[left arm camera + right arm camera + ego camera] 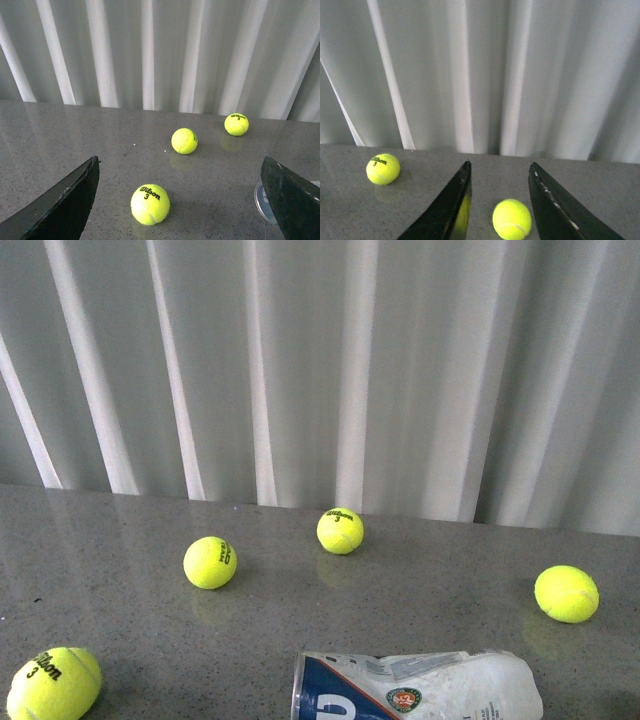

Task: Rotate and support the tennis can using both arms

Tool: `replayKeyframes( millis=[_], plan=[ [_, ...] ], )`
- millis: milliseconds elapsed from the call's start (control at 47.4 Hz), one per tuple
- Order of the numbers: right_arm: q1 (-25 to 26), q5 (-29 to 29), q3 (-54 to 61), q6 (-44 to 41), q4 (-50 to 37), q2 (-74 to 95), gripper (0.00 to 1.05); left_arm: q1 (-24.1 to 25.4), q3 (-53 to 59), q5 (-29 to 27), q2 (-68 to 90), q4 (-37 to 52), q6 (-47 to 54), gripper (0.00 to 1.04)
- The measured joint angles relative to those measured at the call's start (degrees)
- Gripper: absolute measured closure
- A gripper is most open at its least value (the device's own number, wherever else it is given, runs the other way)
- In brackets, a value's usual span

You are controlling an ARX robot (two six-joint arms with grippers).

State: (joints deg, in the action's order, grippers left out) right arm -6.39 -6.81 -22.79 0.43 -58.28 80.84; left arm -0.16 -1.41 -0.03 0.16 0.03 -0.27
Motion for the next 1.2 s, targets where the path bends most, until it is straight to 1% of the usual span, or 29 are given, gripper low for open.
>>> replayKeyframes(
  millis=[21, 105, 127, 211, 401, 443, 485, 548, 612, 759, 949, 1202],
  plan=[
    [0.2, 0.0, 0.5, 0.0, 0.0, -0.4, 0.72, 0.0, 0.0, 0.0, 0.0, 0.0, 0.0, 0.07],
    [0.8, 1.0, 4.0, -0.1, 0.0, -3.0, 0.87, 0.0, 0.0, 0.0, 0.0, 0.0, 0.0, 0.07],
    [0.8, 1.1, 4.4, -0.2, 0.0, -3.3, 0.88, 0.0, 0.0, 0.0, 0.0, 0.0, 0.0, 0.07],
    [1.2, 2.3, 7.2, -0.3, 0.2, -6.3, 1.02, 0.0, 0.0, 0.0, 0.0, 0.0, 0.0, 0.07],
    [2.6, 2.8, 11.8, -0.4, 1.9, -12.9, 1.01, 0.0, 0.0, 0.0, 0.0, 0.0, 0.0, 0.07],
    [4.3, 5.5, 13.0, -0.4, 2.8, -14.7, 1.01, 0.0, 0.0, 0.0, 0.0, 0.0, 0.0, 0.07],
    [5.1, 6.4, 13.7, -0.4, 3.3, -15.8, 1.01, 0.0, 0.0, 0.0, 0.0, 0.0, 0.0, 0.07],
    [5.9, 6.5, 15.5, -0.4, 1.1, -16.4, 1.01, 0.0, 0.0, 0.0, 0.0, 0.0, 0.0, 0.07],
    [6.2, 6.5, 17.0, -0.4, 0.9, -17.1, 1.01, 0.0, 0.0, 0.0, 0.0, 0.0, 0.0, 0.07],
    [6.3, 6.7, 19.5, -0.4, 5.3, -23.3, 1.01, 0.0, 0.0, 0.0, 0.0, 0.0, 0.0, 0.07],
    [6.3, 6.8, 21.6, -0.4, 14.6, -35.0, 1.01, 0.0, 0.0, 0.0, 0.0, 0.0, 0.0, 0.07],
    [6.3, 6.8, 22.5, -0.4, 24.6, -46.4, 1.01, 0.0, 0.0, 0.0, 0.0, 0.0, 0.0, 0.07]
  ],
)
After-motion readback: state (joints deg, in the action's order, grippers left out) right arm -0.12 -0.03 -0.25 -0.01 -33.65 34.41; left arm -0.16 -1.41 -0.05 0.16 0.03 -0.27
